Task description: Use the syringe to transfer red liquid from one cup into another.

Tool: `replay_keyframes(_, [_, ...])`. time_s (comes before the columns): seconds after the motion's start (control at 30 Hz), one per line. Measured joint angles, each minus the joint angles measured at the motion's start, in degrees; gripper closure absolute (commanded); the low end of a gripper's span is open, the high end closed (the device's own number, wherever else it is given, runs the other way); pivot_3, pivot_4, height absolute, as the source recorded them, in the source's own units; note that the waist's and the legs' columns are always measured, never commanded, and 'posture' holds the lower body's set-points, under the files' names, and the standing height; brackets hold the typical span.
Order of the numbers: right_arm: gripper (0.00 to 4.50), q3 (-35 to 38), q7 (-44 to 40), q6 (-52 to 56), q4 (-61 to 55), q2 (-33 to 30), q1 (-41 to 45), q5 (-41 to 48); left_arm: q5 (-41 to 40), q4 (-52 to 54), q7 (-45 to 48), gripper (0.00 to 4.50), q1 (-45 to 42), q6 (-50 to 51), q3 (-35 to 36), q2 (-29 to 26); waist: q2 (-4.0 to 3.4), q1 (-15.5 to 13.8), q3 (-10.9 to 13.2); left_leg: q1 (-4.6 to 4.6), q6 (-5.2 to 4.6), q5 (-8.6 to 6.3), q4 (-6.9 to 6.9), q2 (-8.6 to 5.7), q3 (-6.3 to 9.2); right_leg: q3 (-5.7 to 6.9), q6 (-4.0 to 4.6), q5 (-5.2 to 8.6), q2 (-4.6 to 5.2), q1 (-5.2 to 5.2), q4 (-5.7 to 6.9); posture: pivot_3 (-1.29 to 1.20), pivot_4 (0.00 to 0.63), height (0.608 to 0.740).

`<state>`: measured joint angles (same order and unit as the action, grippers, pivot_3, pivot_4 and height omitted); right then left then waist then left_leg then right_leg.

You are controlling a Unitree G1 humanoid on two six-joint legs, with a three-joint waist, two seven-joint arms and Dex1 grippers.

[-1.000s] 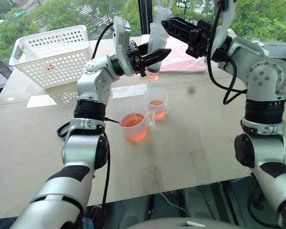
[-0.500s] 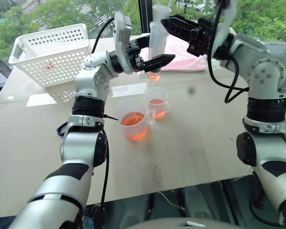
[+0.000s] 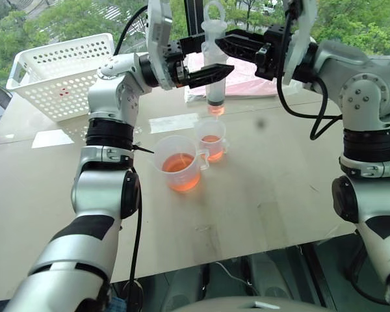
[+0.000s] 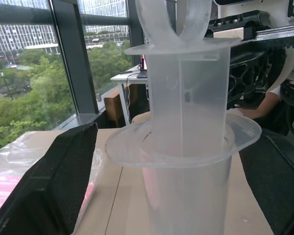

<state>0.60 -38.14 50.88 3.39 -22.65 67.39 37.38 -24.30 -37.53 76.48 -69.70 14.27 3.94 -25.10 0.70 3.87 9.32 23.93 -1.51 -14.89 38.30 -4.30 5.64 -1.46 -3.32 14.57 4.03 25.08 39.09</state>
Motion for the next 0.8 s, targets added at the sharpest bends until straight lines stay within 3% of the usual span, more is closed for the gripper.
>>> replay_keyframes(0.07, [4.4,0.0,-0.47,-0.13,-0.1,-0.02,0.01,-0.3,0.02,-0.07,0.16,2.2,0.0,0.55,0.04,-0.39,0.0,0.12,0.0,0.0,0.0,0.0,0.0,0.0,-0.01,-0.01,0.0,0.0,0.0,0.02,0.01,0.0,0.15,0.74])
replay_keyframes(0.1, [4.4,0.02,-0.48,-0.2,-0.11,0.04,0.01,-0.32,0.02,-0.07,0.2,2.33,0.0,0.64,0.04,-0.52,0.0,0.14,0.0,0.0,0.0,0.0,0.0,0.0,0.0,-0.01,0.0,0.0,0.0,0.02,0.03,0.0,0.15,0.74])
replay_keyframes(0.3, [4.4,0.05,-0.73,-0.22,-0.1,0.44,0.2,-0.96,0.08,-0.07,0.47,2.34,0.0,0.63,0.09,-0.84,0.0,0.07,0.0,0.0,0.0,0.0,0.01,-0.01,0.0,-0.01,0.0,0.0,0.01,0.03,0.05,0.0,0.15,0.74])
replay_keyframes(0.33, [3.37,0.05,-0.75,-0.22,-0.08,0.46,0.23,-1.04,0.11,-0.09,0.44,2.34,0.0,0.53,0.11,-0.84,0.0,0.08,0.0,0.0,0.0,0.0,0.01,-0.01,-0.01,-0.01,0.0,0.0,0.02,0.03,0.05,0.0,0.15,0.74])
replay_keyframes(0.37, [3.1,0.06,-0.83,-0.22,-0.05,0.54,0.25,-1.08,0.22,-0.09,0.41,2.34,0.0,0.36,0.09,-0.83,0.0,0.08,0.0,0.0,0.0,0.0,0.01,-0.01,-0.01,-0.01,0.0,0.0,0.02,0.03,0.05,0.0,0.15,0.74])
replay_keyframes(0.5, [1.09,0.77,-0.08,-0.23,0.11,0.9,0.83,-1.34,0.91,-0.28,-0.39,2.34,-0.04,-0.64,0.05,-0.74,0.0,0.1,0.0,0.0,0.01,0.0,0.01,-0.01,-0.01,-0.02,0.0,0.0,0.03,0.05,0.1,0.0,0.15,0.74])
replay_keyframes(0.8, [1.05,8.74,0.13,1.52,-3.94,0.33,-1.79,5.94,1.56,0.26,-2.33,2.34,0.34,1.95,0.12,-1.09,0.02,0.03,-0.01,0.0,0.01,0.0,0.03,-0.04,0.02,0.0,0.0,0.0,0.05,0.06,0.22,0.0,0.15,0.74])
